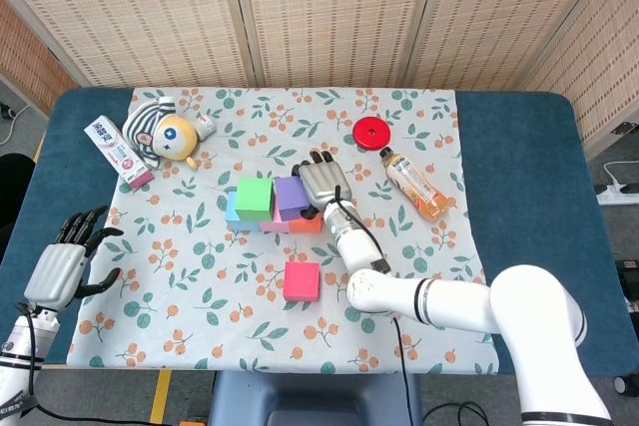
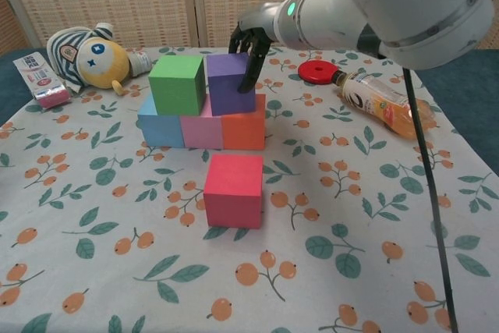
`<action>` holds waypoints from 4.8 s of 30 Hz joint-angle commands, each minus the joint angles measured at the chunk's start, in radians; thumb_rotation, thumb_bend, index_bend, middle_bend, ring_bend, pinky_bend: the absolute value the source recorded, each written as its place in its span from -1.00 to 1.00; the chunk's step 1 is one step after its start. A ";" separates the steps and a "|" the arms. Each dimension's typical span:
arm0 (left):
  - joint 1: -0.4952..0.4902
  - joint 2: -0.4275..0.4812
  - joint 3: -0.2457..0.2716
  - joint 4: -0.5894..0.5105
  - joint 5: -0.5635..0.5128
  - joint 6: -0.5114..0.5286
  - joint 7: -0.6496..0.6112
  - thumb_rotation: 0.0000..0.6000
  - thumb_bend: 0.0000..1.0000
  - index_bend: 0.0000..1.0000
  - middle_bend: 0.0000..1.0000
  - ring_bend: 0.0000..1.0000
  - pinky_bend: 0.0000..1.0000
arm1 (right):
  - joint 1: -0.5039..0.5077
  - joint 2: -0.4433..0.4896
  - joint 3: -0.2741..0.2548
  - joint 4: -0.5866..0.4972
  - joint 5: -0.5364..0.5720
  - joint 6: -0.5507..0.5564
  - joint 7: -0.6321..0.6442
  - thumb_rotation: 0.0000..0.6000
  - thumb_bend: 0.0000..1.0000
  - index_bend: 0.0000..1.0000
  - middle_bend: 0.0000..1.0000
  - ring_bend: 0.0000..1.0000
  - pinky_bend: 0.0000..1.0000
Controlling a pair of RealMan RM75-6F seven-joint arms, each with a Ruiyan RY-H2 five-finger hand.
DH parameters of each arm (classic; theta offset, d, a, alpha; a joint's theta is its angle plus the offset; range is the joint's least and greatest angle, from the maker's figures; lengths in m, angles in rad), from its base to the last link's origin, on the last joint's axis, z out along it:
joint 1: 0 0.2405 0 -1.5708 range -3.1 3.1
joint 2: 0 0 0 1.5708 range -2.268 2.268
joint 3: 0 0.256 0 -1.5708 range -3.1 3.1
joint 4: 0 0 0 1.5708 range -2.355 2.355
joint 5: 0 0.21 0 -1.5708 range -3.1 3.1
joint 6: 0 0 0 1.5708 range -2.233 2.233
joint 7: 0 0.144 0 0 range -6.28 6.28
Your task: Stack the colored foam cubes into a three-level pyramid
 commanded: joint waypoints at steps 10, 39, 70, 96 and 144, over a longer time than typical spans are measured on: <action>0.002 -0.003 0.001 0.000 0.011 0.008 -0.006 1.00 -0.34 -0.42 -1.00 -1.00 -0.96 | 0.015 0.029 0.035 -0.077 0.090 0.074 -0.034 1.00 -0.70 -0.27 -0.61 -1.00 -1.00; 0.013 -0.021 0.011 0.053 0.031 0.024 -0.061 1.00 -0.35 -0.43 -1.00 -1.00 -0.96 | 0.050 -0.075 0.118 -0.004 0.170 0.176 -0.137 1.00 -0.70 -0.30 -0.62 -1.00 -1.00; 0.017 -0.029 0.016 0.075 0.038 0.027 -0.084 1.00 -0.35 -0.44 -1.00 -1.00 -0.96 | 0.039 -0.127 0.184 0.018 0.169 0.225 -0.219 1.00 -0.70 -0.31 -0.62 -1.00 -1.00; 0.018 -0.036 0.019 0.092 0.045 0.031 -0.098 1.00 -0.35 -0.43 -1.00 -1.00 -0.96 | 0.031 -0.156 0.240 0.022 0.178 0.270 -0.263 1.00 -0.70 -0.34 -0.62 -1.00 -1.00; 0.009 -0.028 0.014 0.072 0.036 0.014 -0.075 1.00 -0.35 -0.45 -1.00 -1.00 -0.96 | -0.041 -0.090 0.253 -0.094 0.131 0.226 -0.261 1.00 -0.83 -1.00 -0.94 -1.00 -1.00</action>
